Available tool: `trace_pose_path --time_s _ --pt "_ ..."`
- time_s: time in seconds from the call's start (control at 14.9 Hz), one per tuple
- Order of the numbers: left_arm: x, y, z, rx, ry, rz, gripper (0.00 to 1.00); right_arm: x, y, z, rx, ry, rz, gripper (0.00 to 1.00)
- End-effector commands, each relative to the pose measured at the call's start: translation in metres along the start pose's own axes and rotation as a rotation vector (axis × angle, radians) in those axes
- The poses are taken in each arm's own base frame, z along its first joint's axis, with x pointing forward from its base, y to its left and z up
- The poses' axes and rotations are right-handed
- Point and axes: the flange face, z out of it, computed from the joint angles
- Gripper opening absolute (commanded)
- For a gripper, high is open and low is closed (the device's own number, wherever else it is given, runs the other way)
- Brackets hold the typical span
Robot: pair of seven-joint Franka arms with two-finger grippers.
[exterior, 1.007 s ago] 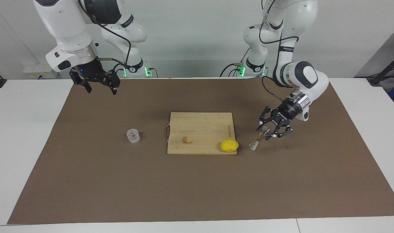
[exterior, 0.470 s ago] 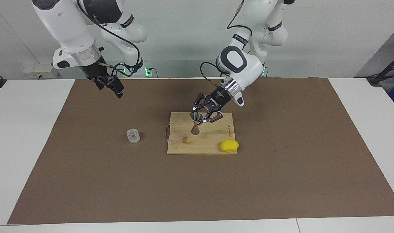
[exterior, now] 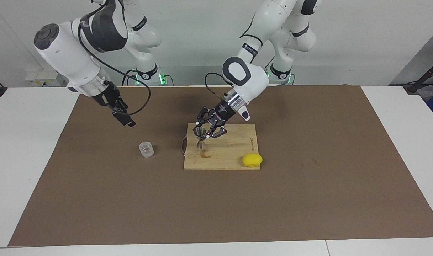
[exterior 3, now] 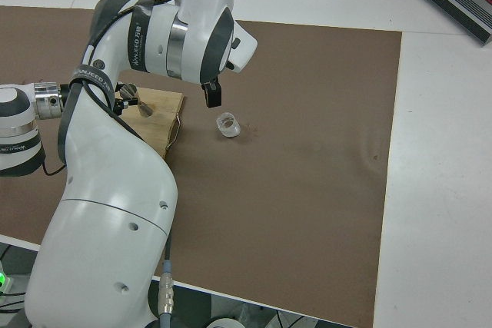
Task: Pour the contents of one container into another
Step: 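Carry the cup over the board while the right gripper reaches the glass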
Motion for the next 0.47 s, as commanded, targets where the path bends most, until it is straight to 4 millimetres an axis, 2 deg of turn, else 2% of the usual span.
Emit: trace_pose_path --time_s 0.0,0.27,0.4 --pt "-0.003 0.009 -0.001 -0.028 -0.003 -0.013 0.0 0.042 -0.003 0.038 0.023 -0.124 0.144 1.0" --pt "0.005 0.012 -0.001 -0.026 0.027 0.033 0.0 0.066 -0.008 0.086 0.065 -0.193 0.245 1.0" --pt "0.006 0.015 -0.002 -0.028 0.034 0.041 0.0 0.07 -0.008 0.097 0.083 -0.209 0.271 1.0"
